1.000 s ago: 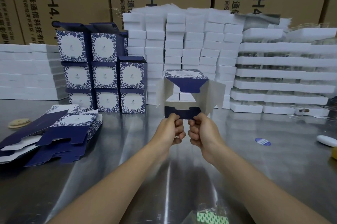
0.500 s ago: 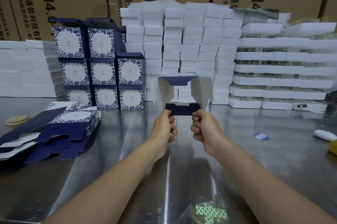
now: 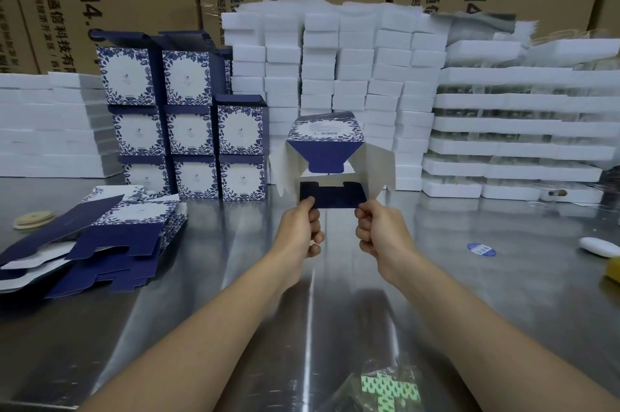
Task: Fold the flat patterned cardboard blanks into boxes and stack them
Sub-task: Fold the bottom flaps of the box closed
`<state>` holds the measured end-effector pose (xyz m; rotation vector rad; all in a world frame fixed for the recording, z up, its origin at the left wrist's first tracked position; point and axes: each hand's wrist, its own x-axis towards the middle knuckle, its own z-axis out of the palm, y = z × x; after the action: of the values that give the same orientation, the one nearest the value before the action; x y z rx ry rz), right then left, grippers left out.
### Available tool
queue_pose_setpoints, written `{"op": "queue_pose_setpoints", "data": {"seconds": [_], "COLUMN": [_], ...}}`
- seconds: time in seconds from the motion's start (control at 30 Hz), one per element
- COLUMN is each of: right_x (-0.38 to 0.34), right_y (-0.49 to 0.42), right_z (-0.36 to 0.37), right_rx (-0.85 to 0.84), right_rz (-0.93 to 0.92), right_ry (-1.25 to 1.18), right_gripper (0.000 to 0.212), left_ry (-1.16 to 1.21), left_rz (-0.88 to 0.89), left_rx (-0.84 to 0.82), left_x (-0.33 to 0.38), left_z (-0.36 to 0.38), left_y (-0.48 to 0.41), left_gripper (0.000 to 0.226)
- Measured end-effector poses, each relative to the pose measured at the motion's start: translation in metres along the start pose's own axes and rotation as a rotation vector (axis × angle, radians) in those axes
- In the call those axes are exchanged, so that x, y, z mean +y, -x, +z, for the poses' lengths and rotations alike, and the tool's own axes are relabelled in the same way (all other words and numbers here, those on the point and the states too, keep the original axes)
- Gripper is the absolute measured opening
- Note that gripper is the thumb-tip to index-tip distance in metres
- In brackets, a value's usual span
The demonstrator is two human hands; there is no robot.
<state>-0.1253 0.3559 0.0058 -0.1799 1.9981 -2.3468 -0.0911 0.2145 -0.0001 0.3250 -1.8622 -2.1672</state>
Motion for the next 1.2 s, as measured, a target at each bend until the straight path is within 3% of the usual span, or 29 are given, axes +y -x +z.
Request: {"op": "queue_pose_setpoints", "data": {"seconds": [0.17, 0.4, 0.63, 0.73, 0.93, 1.07, 1.2], "right_x": [-0.003, -0.005, 0.002, 0.002, 0.003, -0.003, -0.005], "right_y": [0.003, 0.009, 0.004, 0.002, 0.003, -0.001, -0.005], "right_z": [0.0, 0.004, 0.0, 0.0, -0.007, -0.01, -0.01], "right_rx": [0.02, -0.098, -0.235, -0.147, 0.238, 0.265, 0.099], "right_rz": [0.006, -0.012, 0.035, -0.008, -0.347, -0.285, -0.341], "right_ry": [-0.011, -0.025, 0.026, 0.186, 0.552, 0.337, 0.167], "right_gripper": [0.024, 0.026, 0.024, 0.026, 0.055, 0.068, 0.04], "left_ry": [0.013, 0.089, -0.008, -0.062, -0.255, -0.405, -0.572], "left_rz": [0.04, 0.01, 0.074, 0.092, 0.155, 0.207, 0.293], "left_rx": [-0.042, -0.041, -0.125, -0.057, 0.05, 0.11, 0.129], "left_x": [0.0, 0.001, -0.002, -0.002, -0.013, -0.014, -0.013], "left_z": [0.0, 0.0, 0.0, -0.003, -0.007, -0.012, -0.01], "left_y": [-0.004, -0.002, 0.0, -0.004, -0.013, -0.017, -0.014], "left_gripper": [0.039, 0.045, 0.044, 0.037, 0.036, 0.046, 0.052]}}
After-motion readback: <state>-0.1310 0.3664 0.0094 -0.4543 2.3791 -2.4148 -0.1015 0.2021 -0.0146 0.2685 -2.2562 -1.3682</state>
